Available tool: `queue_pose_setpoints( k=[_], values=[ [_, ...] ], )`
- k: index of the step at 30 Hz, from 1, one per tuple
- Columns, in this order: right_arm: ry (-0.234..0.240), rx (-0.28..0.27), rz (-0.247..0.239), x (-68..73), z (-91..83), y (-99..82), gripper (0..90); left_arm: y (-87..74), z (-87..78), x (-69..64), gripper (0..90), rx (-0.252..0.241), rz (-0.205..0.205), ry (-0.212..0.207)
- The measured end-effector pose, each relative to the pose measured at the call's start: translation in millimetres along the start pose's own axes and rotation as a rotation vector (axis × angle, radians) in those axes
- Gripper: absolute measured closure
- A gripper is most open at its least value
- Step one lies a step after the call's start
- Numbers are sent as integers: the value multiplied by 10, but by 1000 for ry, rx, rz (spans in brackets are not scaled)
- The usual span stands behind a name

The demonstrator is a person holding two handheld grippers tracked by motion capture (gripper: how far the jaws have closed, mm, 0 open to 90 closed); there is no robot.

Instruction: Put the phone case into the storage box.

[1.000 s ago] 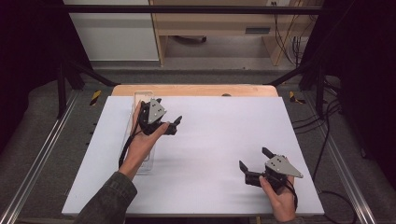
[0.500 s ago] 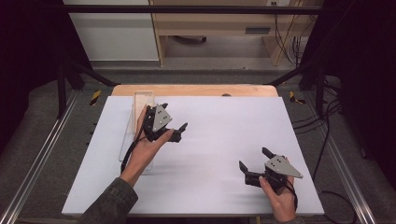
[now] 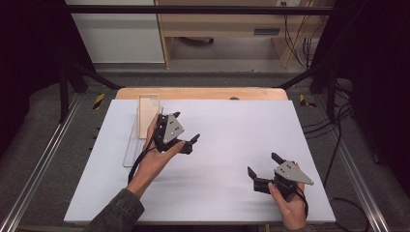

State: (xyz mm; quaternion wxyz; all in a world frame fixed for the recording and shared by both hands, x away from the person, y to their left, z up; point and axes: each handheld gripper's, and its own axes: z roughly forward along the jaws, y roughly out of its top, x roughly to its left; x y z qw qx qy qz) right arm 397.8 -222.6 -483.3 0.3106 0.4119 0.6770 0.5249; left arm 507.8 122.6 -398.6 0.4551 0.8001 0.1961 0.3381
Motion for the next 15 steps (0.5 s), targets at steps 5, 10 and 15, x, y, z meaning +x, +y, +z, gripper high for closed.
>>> queue_pose_setpoints(
  k=[5, 10, 15],
  values=[
    [0, 0, -2, 2, 1, 0, 31, 21, -19, -61, 37, -12, 4, -13],
    [-1, 0, 0, 1, 1, 0, 31, 24, -47, -111, 36, -21, -2, -24],
    [0, 1, -1, 0, 1, -2, 31, 11, -72, -165, 36, -31, -15, -35]
  ],
)
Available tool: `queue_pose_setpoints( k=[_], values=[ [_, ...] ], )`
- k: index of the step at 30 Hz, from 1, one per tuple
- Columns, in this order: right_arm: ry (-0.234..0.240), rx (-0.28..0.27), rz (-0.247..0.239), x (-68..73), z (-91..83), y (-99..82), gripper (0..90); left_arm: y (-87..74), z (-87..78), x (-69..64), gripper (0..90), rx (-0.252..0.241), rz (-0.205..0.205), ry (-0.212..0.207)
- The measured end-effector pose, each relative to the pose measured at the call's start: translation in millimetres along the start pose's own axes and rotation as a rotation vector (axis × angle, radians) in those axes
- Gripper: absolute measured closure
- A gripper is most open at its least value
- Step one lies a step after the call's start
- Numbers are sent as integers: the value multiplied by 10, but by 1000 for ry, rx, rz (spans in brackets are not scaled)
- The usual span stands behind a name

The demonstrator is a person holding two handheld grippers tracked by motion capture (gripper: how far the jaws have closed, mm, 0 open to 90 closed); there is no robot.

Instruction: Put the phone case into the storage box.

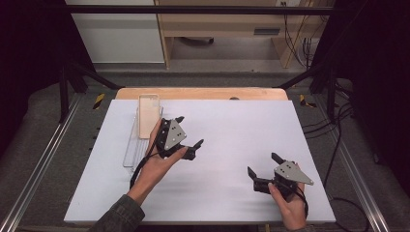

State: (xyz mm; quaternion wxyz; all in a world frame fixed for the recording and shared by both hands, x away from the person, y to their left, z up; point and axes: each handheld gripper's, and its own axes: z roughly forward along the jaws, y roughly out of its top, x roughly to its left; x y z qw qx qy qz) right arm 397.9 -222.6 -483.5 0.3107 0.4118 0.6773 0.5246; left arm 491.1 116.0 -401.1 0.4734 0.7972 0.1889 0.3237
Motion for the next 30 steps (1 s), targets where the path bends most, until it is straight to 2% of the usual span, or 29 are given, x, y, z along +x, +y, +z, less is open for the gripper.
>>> queue_pose_setpoints(
  k=[11, 19, 30],
  values=[
    [0, 0, -2, -1, 0, 0, 31, 5, -81, -124, 35, -31, -20, -26],
    [-1, -1, -2, -3, -3, 0, 31, 23, -195, -163, 30, -59, -44, -40],
    [-2, 0, -2, 3, -1, 1, 31, 14, -417, -102, 29, -92, -79, -29]
  ],
)
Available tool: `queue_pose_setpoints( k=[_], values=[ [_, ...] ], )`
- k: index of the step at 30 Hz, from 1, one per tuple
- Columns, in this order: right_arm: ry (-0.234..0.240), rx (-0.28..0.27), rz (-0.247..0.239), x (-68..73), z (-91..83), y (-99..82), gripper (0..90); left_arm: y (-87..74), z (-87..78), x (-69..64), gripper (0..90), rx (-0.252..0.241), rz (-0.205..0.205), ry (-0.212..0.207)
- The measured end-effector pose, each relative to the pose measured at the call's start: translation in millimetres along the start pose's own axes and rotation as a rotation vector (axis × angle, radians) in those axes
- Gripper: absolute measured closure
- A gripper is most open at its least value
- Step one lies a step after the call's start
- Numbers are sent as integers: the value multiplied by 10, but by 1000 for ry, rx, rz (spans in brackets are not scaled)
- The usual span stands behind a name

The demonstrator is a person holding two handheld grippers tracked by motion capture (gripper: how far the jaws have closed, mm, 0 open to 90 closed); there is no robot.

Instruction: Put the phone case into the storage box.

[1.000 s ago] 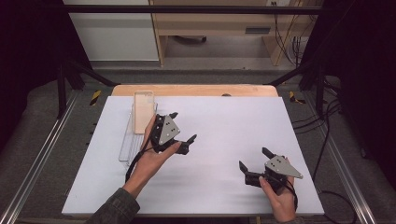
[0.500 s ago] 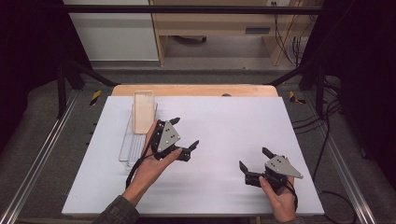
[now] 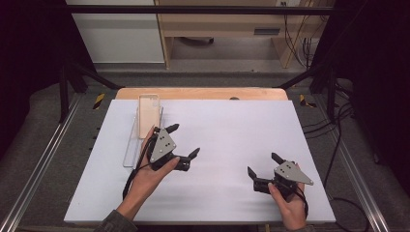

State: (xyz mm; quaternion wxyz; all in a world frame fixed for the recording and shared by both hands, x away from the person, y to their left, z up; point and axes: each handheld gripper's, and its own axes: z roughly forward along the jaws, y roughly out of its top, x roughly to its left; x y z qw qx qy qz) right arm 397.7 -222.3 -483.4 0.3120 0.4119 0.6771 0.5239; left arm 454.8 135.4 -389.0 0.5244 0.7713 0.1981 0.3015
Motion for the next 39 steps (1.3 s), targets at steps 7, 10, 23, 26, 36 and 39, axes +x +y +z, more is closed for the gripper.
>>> queue_pose_setpoints(
  k=[7, 10, 23, 26, 36, 39],
  values=[
    [0, -1, 0, 0, -2, 0, 31, 2, -146, 73, 25, -19, -26, 15],
    [0, -2, 0, 1, -2, 1, 31, -3, -206, 103, 22, -26, -29, 22],
    [3, 0, -4, 9, 1, 0, 31, -42, -435, 240, 21, -56, -60, 63],
    [3, 1, -6, 9, 2, -1, 31, -47, -490, 268, 21, -64, -66, 71],
    [3, 3, -7, 12, 3, -1, 31, -86, -678, 354, 21, -88, -88, 102],
    [2, 2, -7, 11, 3, 0, 31, -108, -738, 387, 21, -95, -95, 114]
  ],
)
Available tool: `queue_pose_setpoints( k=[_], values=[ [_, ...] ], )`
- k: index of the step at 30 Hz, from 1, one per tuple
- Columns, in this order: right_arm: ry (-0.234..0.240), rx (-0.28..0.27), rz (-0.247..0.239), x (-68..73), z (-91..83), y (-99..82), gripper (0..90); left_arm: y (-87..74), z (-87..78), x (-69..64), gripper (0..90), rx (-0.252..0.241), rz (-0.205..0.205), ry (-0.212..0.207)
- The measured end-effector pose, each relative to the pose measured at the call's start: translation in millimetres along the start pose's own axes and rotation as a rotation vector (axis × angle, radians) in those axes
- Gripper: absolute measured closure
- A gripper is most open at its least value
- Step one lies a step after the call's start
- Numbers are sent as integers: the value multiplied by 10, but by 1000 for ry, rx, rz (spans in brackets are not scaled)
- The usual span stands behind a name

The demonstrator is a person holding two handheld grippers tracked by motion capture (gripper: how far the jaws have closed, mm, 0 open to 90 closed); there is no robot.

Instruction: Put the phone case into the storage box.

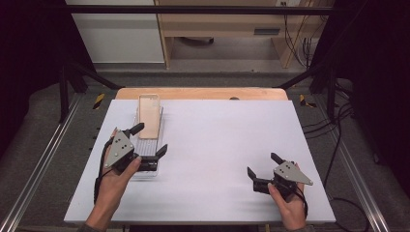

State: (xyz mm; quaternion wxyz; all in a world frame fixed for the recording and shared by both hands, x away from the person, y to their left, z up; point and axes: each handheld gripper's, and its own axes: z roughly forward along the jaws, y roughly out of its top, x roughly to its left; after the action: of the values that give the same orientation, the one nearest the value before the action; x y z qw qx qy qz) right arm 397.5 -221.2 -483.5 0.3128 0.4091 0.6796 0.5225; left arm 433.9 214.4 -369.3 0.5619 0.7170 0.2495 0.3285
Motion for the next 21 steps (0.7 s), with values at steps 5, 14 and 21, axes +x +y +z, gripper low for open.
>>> queue_pose_setpoints(
  k=[5, 14, 21],
  values=[
    [0, 1, -1, 1, 2, -1, 31, -10, -90, 70, 21, -12, -16, 18],
    [-1, 2, -3, 1, 3, -2, 31, -36, -243, 166, 21, -29, -31, 49],
    [-2, 4, -4, 3, 5, -2, 31, -72, -350, 232, 21, -36, -40, 70]
  ],
)
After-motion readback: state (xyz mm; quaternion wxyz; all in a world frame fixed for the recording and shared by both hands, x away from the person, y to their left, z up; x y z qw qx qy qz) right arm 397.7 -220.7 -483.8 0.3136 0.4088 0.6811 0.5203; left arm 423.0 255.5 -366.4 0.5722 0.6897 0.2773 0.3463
